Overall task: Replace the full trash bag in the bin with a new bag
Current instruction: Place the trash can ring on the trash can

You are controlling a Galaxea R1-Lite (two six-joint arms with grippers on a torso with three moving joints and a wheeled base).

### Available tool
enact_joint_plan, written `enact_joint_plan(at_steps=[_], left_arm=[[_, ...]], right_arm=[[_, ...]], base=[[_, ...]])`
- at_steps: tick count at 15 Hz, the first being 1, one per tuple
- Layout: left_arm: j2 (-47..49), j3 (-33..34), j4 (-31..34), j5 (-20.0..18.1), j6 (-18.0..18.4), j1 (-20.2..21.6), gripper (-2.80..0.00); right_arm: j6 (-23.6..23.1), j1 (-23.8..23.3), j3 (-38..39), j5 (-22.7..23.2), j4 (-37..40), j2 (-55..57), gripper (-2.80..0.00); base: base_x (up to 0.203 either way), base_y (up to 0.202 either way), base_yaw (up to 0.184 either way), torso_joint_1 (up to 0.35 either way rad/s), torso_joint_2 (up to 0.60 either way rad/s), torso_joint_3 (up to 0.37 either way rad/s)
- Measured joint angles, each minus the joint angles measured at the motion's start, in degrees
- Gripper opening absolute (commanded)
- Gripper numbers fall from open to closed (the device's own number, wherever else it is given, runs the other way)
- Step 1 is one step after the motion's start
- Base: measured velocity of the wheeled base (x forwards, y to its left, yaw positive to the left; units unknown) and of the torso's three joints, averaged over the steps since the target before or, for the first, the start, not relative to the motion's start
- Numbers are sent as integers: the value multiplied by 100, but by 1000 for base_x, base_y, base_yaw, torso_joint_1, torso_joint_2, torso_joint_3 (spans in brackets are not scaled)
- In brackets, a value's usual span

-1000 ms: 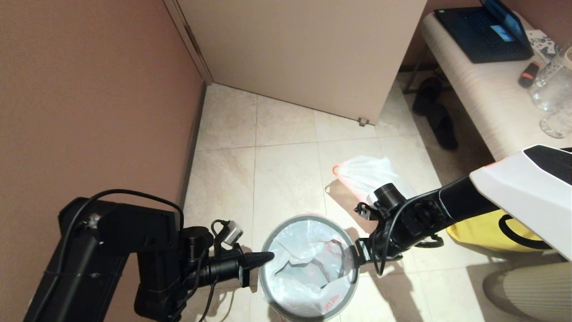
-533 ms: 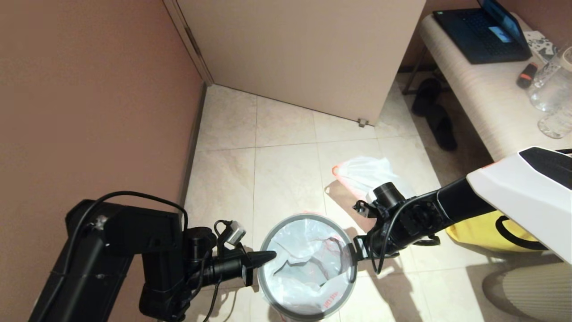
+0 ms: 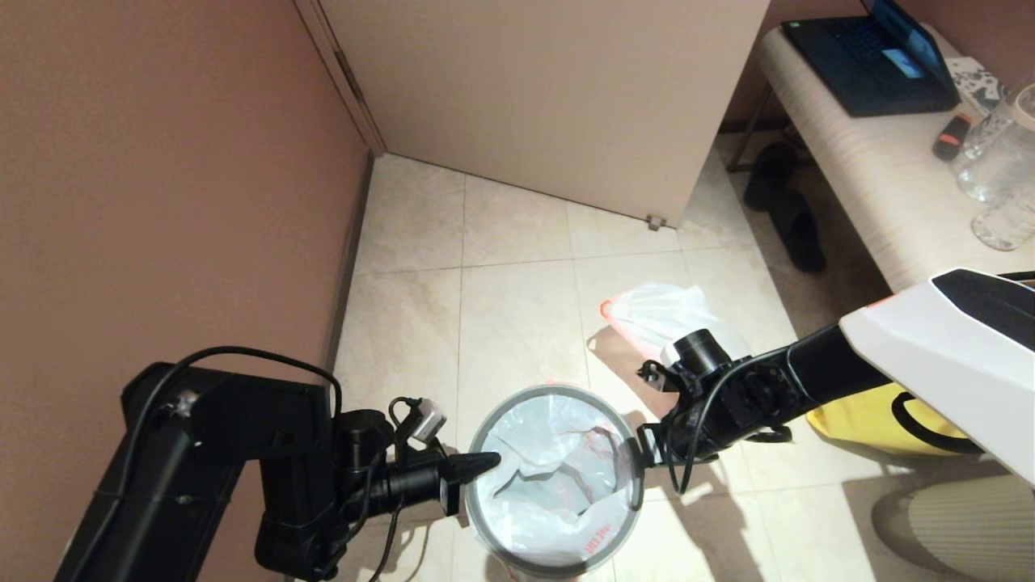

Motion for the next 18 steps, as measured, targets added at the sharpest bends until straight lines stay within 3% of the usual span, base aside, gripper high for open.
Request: enact_joint_plan(at_steps=[7,12,16,18], left_arm=[[-470,176,72,25,-35,97,-280],[-1763,838,30,-5,-155,156,-280],[-3481,1564,17,306,-665,-134,-280],[-4109,2117,113,869,-796,-304,-280]], right_arm=[[240,319,353,-99,156,-873,-280],[715,658,695,-132,536,-2204,-280],[745,836,1509,-1074,815,-3202,-280],[680,836,1716,-1497,964,-3693,-280]], base=[[0,0,0,0,0,0],[0,0,0,0,0,0],[0,0,0,0,0,0],[0,0,0,0,0,0]])
